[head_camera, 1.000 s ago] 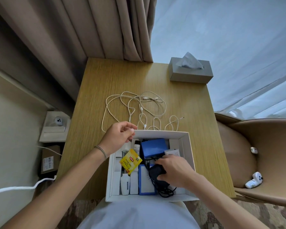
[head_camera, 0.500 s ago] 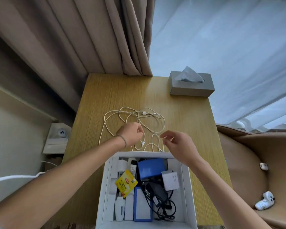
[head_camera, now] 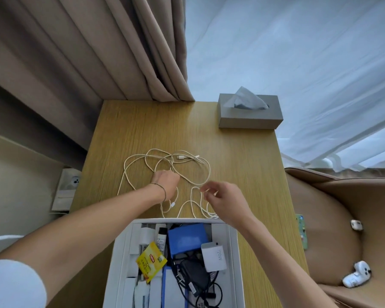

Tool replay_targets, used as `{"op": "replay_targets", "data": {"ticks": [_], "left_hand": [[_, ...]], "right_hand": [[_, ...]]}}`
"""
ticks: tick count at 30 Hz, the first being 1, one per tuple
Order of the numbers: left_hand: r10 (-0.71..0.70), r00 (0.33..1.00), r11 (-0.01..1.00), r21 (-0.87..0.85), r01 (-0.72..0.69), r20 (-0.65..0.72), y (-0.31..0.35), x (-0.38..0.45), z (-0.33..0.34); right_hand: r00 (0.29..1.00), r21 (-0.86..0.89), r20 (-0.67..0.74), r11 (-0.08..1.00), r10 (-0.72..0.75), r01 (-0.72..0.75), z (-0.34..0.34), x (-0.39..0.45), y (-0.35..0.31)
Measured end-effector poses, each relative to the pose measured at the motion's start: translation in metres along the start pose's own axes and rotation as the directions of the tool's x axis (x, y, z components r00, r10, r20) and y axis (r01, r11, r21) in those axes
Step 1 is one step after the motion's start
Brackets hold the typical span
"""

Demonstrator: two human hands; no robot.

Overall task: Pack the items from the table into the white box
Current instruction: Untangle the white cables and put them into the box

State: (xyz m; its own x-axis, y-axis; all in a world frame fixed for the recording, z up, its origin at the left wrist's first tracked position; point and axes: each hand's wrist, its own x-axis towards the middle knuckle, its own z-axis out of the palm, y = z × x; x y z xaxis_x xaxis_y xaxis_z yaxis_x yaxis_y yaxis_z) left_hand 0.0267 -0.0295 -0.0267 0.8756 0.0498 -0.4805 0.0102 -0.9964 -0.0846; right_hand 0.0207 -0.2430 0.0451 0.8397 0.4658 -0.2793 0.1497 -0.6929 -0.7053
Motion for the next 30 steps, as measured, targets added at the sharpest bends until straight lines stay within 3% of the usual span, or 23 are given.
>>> {"op": "replay_targets", "data": {"ticks": [3,6,9,14,17,19,21,24,28,30], "left_hand": [[-0.015,0.999,0.982,-0.189,0.006,-0.044,-0.002,0.002,-0.001],[-0.001,0.998,0.899,-0.436,-0.028,-0.066,-0.010,-0.006,-0.008],[0.007,0.998,0.741,-0.670,-0.051,-0.068,-0.020,-0.026,-0.025],[-0.036,0.966,0.471,-0.857,-0.208,-0.254,-0.035,-0.070,-0.062],[-0.055,0.956,0.251,-0.930,-0.267,-0.289,-0.038,-0.091,-0.084],[-0.050,0.951,0.083,-0.950,-0.300,-0.305,-0.040,-0.101,-0.095],[-0.065,0.941,-0.010,-0.943,-0.333,-0.332,-0.041,-0.110,-0.104],[-0.125,0.935,-0.100,-0.933,-0.345,-0.332,-0.044,-0.122,-0.114],[-0.084,0.963,-0.351,-0.897,-0.270,-0.257,-0.052,-0.139,-0.118],[-0.083,0.967,-0.392,-0.884,-0.255,-0.242,-0.052,-0.147,-0.118]], "right_hand": [[1.000,0.028,0.001,1.000,0.005,-0.005,-0.003,-0.002,0.003],[1.000,0.049,-0.001,0.999,0.008,-0.008,-0.005,-0.002,0.004],[1.000,0.088,-0.015,0.996,0.009,-0.008,-0.007,-0.002,0.002],[0.990,0.185,-0.140,0.981,-0.031,0.057,-0.008,-0.005,-0.015],[0.983,0.277,-0.126,0.947,-0.135,0.166,-0.006,-0.008,-0.036],[0.983,0.426,-0.077,0.885,-0.168,0.185,-0.004,-0.009,-0.052],[0.978,0.492,-0.029,0.848,-0.208,0.196,0.000,-0.009,-0.065],[0.963,0.437,-0.028,0.863,-0.268,0.253,0.006,-0.004,-0.079],[0.960,0.429,-0.101,0.858,-0.263,0.280,0.011,-0.003,-0.100],[0.957,0.397,-0.087,0.871,-0.277,0.289,0.013,-0.002,-0.113]]}}
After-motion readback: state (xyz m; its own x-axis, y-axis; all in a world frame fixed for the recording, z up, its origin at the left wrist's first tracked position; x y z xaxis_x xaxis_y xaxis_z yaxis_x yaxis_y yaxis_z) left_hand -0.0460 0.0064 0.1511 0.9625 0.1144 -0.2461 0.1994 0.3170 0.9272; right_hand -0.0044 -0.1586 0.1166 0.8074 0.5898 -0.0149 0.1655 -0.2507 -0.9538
